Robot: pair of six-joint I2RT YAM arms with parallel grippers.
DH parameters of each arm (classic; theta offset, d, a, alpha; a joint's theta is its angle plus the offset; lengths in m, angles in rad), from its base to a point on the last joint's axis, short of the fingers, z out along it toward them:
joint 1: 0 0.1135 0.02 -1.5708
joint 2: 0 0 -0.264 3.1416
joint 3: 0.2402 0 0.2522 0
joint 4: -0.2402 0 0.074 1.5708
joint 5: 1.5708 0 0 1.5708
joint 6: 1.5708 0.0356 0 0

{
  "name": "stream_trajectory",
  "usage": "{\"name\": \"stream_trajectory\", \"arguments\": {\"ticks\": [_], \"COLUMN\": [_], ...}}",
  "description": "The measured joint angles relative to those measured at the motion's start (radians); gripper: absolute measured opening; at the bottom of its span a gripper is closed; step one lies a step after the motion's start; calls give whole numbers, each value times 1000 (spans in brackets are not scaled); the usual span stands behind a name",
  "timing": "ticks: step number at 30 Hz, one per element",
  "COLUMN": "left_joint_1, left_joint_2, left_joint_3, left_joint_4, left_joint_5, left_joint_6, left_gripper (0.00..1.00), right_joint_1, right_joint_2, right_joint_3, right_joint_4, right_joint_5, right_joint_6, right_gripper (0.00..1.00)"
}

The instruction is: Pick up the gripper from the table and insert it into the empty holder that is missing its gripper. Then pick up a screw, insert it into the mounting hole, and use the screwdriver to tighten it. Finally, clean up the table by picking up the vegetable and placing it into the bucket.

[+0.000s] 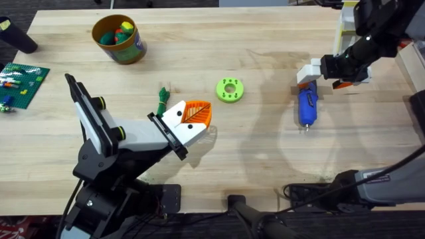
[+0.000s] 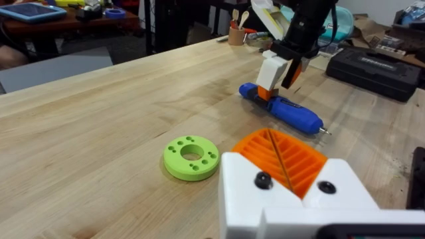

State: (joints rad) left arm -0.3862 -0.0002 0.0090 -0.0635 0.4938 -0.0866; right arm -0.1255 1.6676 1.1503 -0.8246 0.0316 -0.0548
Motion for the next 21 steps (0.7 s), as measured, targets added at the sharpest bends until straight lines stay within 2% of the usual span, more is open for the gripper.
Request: {"name": "stream_trajectory", "arguments": {"ticks": [2, 7, 12, 16, 21], "left_joint_1": [0, 0, 0, 0, 0], "left_joint_2": [1, 1, 1, 1, 1], "left_joint_3": [0, 0, 0, 0, 0], "left_joint_4": [4, 4, 4, 4, 4], "left_joint_5": [0, 0, -1, -1, -1], "left_joint_6": [-1, -1, -1, -1, 0], "left_gripper": [13, 13, 13, 13, 13], "right_joint_1": [-4, -8, 0, 3, 13], "right_joint_2": [3, 3, 3, -3, -70], "right_joint_3": [-2, -2, 7, 31, 47], "right_joint_4": [6, 0, -68, -106, -114], "right_joint_5": [-10, -123, -163, -158, -115], "right_joint_6": [-1, -31, -47, -2, 103], "right_gripper": [988, 988, 988, 988, 988]}}
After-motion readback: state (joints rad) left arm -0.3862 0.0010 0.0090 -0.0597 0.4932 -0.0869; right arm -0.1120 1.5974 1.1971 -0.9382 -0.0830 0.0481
